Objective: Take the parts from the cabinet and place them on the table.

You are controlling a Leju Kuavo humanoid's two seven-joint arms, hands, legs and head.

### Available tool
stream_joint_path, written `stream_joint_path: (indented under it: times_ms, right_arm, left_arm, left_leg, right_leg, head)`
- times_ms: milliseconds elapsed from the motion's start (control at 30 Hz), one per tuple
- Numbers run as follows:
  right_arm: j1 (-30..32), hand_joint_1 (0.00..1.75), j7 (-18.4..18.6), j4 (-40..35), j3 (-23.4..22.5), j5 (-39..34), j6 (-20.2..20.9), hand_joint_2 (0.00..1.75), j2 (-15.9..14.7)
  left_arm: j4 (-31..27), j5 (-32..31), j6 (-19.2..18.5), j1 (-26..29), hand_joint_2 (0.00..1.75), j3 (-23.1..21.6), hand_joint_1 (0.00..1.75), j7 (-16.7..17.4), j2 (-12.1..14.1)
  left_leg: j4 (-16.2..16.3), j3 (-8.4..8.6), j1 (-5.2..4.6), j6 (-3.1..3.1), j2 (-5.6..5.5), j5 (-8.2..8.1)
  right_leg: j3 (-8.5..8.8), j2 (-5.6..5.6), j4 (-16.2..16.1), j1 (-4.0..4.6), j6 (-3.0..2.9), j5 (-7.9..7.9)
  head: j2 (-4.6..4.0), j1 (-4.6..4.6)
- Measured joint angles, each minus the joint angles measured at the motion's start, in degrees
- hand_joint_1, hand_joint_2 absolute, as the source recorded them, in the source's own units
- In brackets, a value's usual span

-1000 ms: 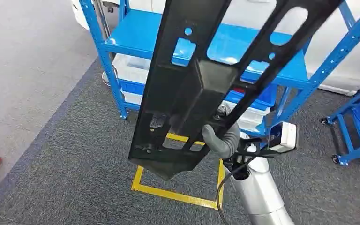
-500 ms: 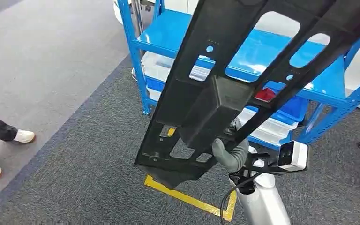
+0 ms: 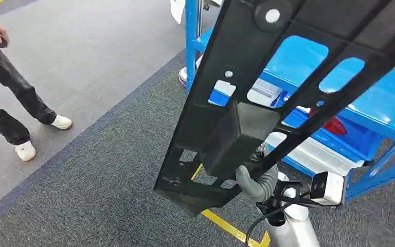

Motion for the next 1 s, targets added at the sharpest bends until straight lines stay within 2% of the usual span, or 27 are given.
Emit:
stream_joint_path:
  times_ms: [33,67,100,133,167,200,233,267,367,400,433,467,500,533,567,600,633,667,700,733,767,800,867,900,933,967,1000]
  right_arm:
    - [0.70,1.75,-0.04,-0.11,-0.13,0.09,-0.02,1.75,-0.18]
    - [1.32,1.75,-0.04,-0.11,-0.28,0.24,-0.04,1.75,-0.28]
    - [1.72,1.75,-0.06,-0.11,-0.39,0.33,-0.07,1.75,-0.35]
    - [1.95,1.75,-0.13,-0.18,-0.53,0.33,-0.07,1.75,-0.39]
    - [2.04,1.75,-0.20,-0.42,-0.59,0.33,-0.07,1.75,-0.48]
    - [2.05,1.75,-0.22,-0.68,-0.68,0.33,-0.07,1.75,-0.50]
    - [2.05,1.75,-0.24,-0.92,-0.81,0.33,-0.07,1.75,-0.52]
    - [2.19,1.75,-0.24,-0.96,-0.90,0.35,-0.07,1.75,-0.57]
    - [2.45,1.75,-0.28,-1.27,-0.96,0.44,0.00,1.75,-0.70]
    - [2.49,1.75,-0.28,-1.36,-0.98,0.48,0.00,1.75,-0.72]
    - [2.57,1.75,-0.28,-1.49,-1.01,0.70,-0.02,1.75,-0.74]
    - [2.85,1.75,-0.35,-1.75,-1.01,0.77,-0.02,1.75,-0.74]
    - [3.19,1.75,-0.53,-1.88,-1.07,0.83,-0.02,1.75,-0.83]
    - [3.57,1.75,-0.79,-1.86,-1.09,0.96,0.00,1.75,-0.96]
    - [3.86,1.75,-0.96,-1.86,-1.12,0.98,0.02,1.75,-1.03]
    - [4.08,1.75,-1.05,-1.86,-1.09,1.03,0.02,1.75,-1.09]
    - [4.12,1.75,-1.18,-1.86,-1.12,1.07,0.02,1.75,-1.16]
    - [4.11,1.75,-1.29,-1.86,-1.09,1.07,0.04,1.75,-1.23]
    - [4.11,1.75,-1.36,-1.88,-1.12,1.07,0.07,1.75,-1.27]
    - [4.12,1.75,-1.38,-1.92,-1.12,1.07,0.09,1.75,-1.31]
    - [4.20,1.75,-1.44,-2.06,-1.12,1.09,0.09,1.75,-1.36]
    - [4.35,1.75,-1.60,-2.25,-1.14,1.09,0.09,1.75,-1.47]
    - [4.62,1.75,-1.99,-2.34,-1.12,1.40,0.09,1.75,-1.55]
    - [4.66,1.75,-2.05,-2.38,-1.09,1.47,0.09,1.75,-1.57]
    - [4.67,1.75,-2.10,-2.54,-1.09,1.49,0.07,1.75,-1.64]
    - [4.83,1.75,-2.21,-2.71,-1.07,1.47,0.07,1.75,-1.68]
    - [5.03,1.75,-2.32,-2.84,-1.07,1.47,0.09,1.75,-1.79]
  left_arm:
    - [0.00,0.02,-0.04,0.02,1.75,0.09,0.00,-0.02,-0.04]
    - [0.00,0.07,-0.02,0.04,1.75,0.17,0.00,-0.02,-0.09]
    - [0.00,0.07,0.00,0.04,1.75,0.22,0.00,-0.02,-0.11]
    - [0.00,0.11,0.04,0.03,1.75,0.24,0.00,-0.02,-0.13]
    - [0.00,0.15,0.04,0.00,1.75,0.24,0.00,-0.04,-0.24]
    - [0.00,0.15,0.04,-0.05,1.75,0.26,0.00,-0.04,-0.28]
    - [0.00,0.15,0.05,-0.09,1.75,0.26,0.00,-0.07,-0.46]
    - [0.00,0.15,0.07,-0.25,1.75,0.26,0.00,-0.07,-0.52]
    - [0.00,0.20,0.09,-0.18,1.75,0.28,0.00,-0.09,-0.52]
    - [0.00,0.20,0.09,-0.17,1.75,0.28,0.00,-0.09,-0.48]
    - [0.00,0.20,0.11,-0.07,1.75,0.28,0.00,0.02,-0.48]
    - [0.00,0.24,0.22,-0.04,1.75,0.31,0.00,0.02,-0.48]
    - [0.00,0.29,0.26,-0.22,1.75,0.33,0.00,0.00,-0.48]
    - [0.00,0.37,0.35,-0.39,1.75,0.35,0.00,-0.02,-0.44]
    - [0.00,0.37,0.46,-0.48,1.75,0.39,0.00,-0.04,-0.46]
    - [0.00,0.37,0.55,-0.51,1.75,0.39,0.00,-0.04,-0.46]
    - [0.00,0.29,0.55,-0.43,1.75,0.39,0.00,-0.02,-0.44]
    - [0.00,0.18,0.57,-0.17,1.75,0.39,0.00,0.04,-0.44]
    - [0.00,0.05,0.57,0.17,1.75,0.39,0.00,0.11,-0.37]
    - [0.00,-0.06,0.59,0.38,1.75,0.39,0.00,0.15,-0.28]
    - [0.00,-0.06,0.61,0.54,1.75,0.41,0.00,0.24,-0.24]
    - [0.00,-0.11,0.59,0.59,1.75,0.44,0.00,0.26,-0.15]
    - [0.00,-0.11,0.57,0.82,1.75,0.46,0.00,0.20,-0.13]
    - [0.00,-0.09,0.57,0.77,1.75,0.46,0.00,0.13,-0.13]
    - [0.00,-0.02,0.55,0.79,1.75,0.46,0.00,0.11,-0.17]
    - [0.00,-0.02,0.55,0.69,1.75,0.48,0.00,0.09,-0.17]
    - [0.00,-0.02,0.57,0.62,1.75,0.48,0.00,0.09,-0.20]
  left_leg:
    - [0.03,-0.11,-0.06,0.06,-0.74,0.04]
    - [0.12,-0.22,-0.11,0.12,-1.55,0.09]
    - [0.23,-0.27,-0.11,0.11,-2.35,0.10]
    - [0.39,-0.26,-0.10,0.10,-3.19,0.09]
    - [0.62,-0.24,-0.09,0.02,-4.00,0.05]
    - [0.88,-0.26,-0.08,-0.12,-4.72,-0.05]
    - [1.11,-0.45,0.01,-0.32,-5.37,-0.14]
    - [1.62,-0.86,-0.33,-0.71,-6.05,-0.21]
    - [1.09,-1.36,0.21,-1.81,-7.71,0.38]
    - [1.30,-1.64,-0.09,-2.12,-7.75,0.25]
    - [2.30,-1.88,-0.24,-2.29,-4.26,-0.58]
    - [5.23,-3.16,-0.25,-2.44,-2.12,-2.65]
    - [9.57,-5.04,-0.11,-2.61,-1.10,-5.00]
    - [13.91,-6.85,-0.05,-2.75,-0.63,-6.95]
    - [17.34,-8.18,-0.02,-2.90,-0.40,-8.11]
    - [18.51,-8.37,0.01,-2.96,-0.17,-8.02]
    - [16.79,-7.19,0.09,-2.99,0.03,-6.63]
    - [12.74,-4.83,0.12,-2.94,0.33,-4.43]
    - [7.34,-1.80,0.11,-2.76,1.20,-2.02]
    - [2.73,0.48,-0.05,-2.45,3.53,-1.04]
    - [1.59,0.93,-0.99,-2.04,6.16,-2.01]
    - [1.13,0.87,-1.07,-1.20,5.58,-1.94]
    - [1.18,0.26,-1.15,-0.63,3.80,-1.71]
    - [0.72,0.36,-1.08,-0.14,2.94,-1.41]
    - [0.36,0.59,-0.67,0.21,2.17,-1.04]
    - [0.24,0.57,-0.61,0.42,1.56,-0.88]
    - [0.25,0.47,-0.56,0.74,0.92,-0.74]
  right_leg:
    - [-2.31,0.36,4.81,0.03,0.09,-1.89]
    - [-4.02,0.45,8.19,0.03,0.12,-2.57]
    - [-4.21,0.47,8.36,0.02,0.08,-1.78]
    - [-3.02,0.52,5.85,0.00,0.00,0.27]
    - [-0.95,0.84,1.51,-0.08,-0.11,2.85]
    - [1.46,2.02,-3.57,-0.24,-0.25,5.42]
    - [3.19,4.46,-7.48,-0.49,-0.48,6.07]
    - [3.66,5.40,-8.61,-0.55,-0.52,5.58]
    - [3.47,3.73,-8.31,-0.02,-1.21,5.73]
    - [3.62,2.87,-8.94,-0.62,-1.67,6.02]
    - [3.90,2.12,-9.24,-0.50,-2.00,6.17]
    - [3.93,1.32,-9.27,-0.38,-2.47,6.12]
    - [3.92,0.46,-9.25,-0.19,-2.57,6.06]
    - [3.92,-0.45,-9.24,-0.07,-2.64,6.01]
    - [3.88,-1.35,-9.21,0.01,-2.68,5.97]
    - [3.89,-2.28,-9.20,0.04,-2.68,5.94]
    - [3.91,-3.08,-9.18,0.06,-2.68,5.86]
    - [4.01,-3.73,-9.15,0.07,-2.58,5.76]
    - [4.20,-4.33,-9.12,0.07,-2.42,5.62]
    - [4.40,-4.83,-9.09,0.16,-2.20,5.47]
    - [4.30,-5.37,-8.98,0.58,-1.94,5.40]
    - [4.04,-5.92,-8.87,0.66,-1.68,5.42]
    - [4.23,-7.72,-9.03,0.69,-1.19,5.42]
    - [4.43,-8.53,-9.01,0.69,-0.78,5.26]
    - [4.36,-5.87,-8.34,0.18,-0.33,4.48]
    - [3.39,-2.46,-6.39,0.01,-0.20,2.98]
    - [1.45,-0.58,-2.19,-0.01,-0.10,0.51]
  head:
    - [0.00,0.00]
    - [0.00,0.00]
    - [0.00,0.00]
    - [0.00,0.00]
    - [0.00,0.00]
    - [0.00,0.00]
    - [0.00,0.00]
    - [0.00,0.00]
    - [0.00,0.00]
    - [0.00,0.00]
    - [0.00,0.00]
    - [0.00,-0.02]
    - [0.00,-0.02]
    - [0.00,-0.02]
    - [0.00,-0.02]
    - [0.00,-0.02]
    - [0.00,-0.02]
    - [0.00,-0.02]
    - [0.00,-0.02]
    - [0.00,-0.02]
    - [0.00,-0.02]
    - [0.00,-0.02]
    - [0.00,-0.02]
    - [0.00,-0.02]
    - [0.00,0.00]
    - [0.00,-0.02]
    - [0.00,0.00]
